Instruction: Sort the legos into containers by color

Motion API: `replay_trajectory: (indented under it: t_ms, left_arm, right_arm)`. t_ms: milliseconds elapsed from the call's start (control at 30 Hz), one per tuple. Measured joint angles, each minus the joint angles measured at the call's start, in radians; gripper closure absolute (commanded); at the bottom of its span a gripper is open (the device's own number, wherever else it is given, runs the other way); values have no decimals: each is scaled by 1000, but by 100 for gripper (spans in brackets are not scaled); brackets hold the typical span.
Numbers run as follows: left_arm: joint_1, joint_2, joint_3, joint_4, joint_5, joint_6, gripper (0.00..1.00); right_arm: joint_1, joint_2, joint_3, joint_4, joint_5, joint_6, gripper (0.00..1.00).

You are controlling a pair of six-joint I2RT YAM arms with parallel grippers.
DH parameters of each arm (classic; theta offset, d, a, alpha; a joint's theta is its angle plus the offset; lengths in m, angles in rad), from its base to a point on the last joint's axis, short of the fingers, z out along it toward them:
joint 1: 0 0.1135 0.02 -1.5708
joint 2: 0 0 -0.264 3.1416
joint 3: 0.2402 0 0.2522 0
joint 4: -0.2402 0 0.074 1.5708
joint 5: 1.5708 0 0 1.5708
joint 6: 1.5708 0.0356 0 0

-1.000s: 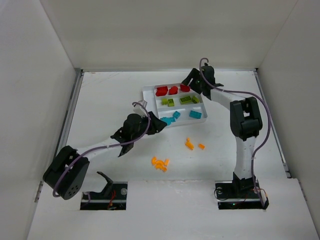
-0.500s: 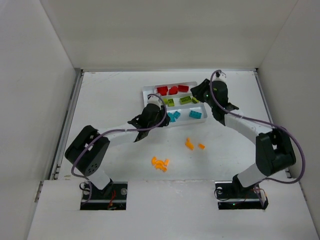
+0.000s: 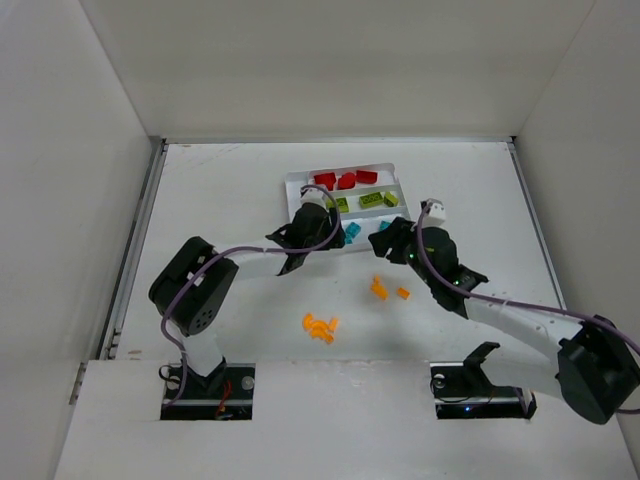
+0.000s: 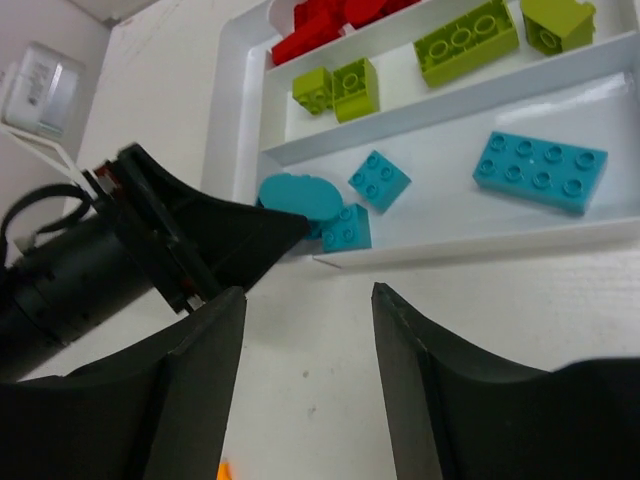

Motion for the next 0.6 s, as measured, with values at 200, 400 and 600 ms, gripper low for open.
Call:
replay_trajectory:
  t_ms: [200, 400, 600]
  left_arm:
    - [4, -64, -19, 0, -18, 5, 39]
    - [3, -266, -110, 20, -40, 9, 40]
    - [-24, -420, -227, 23, -47, 9, 56]
  right_arm:
    - [87, -70, -57, -112, 91, -18, 46]
    - [224, -86, -56, -318, 203, -10, 52]
    - [327, -58, -28, -491, 274, 2, 31]
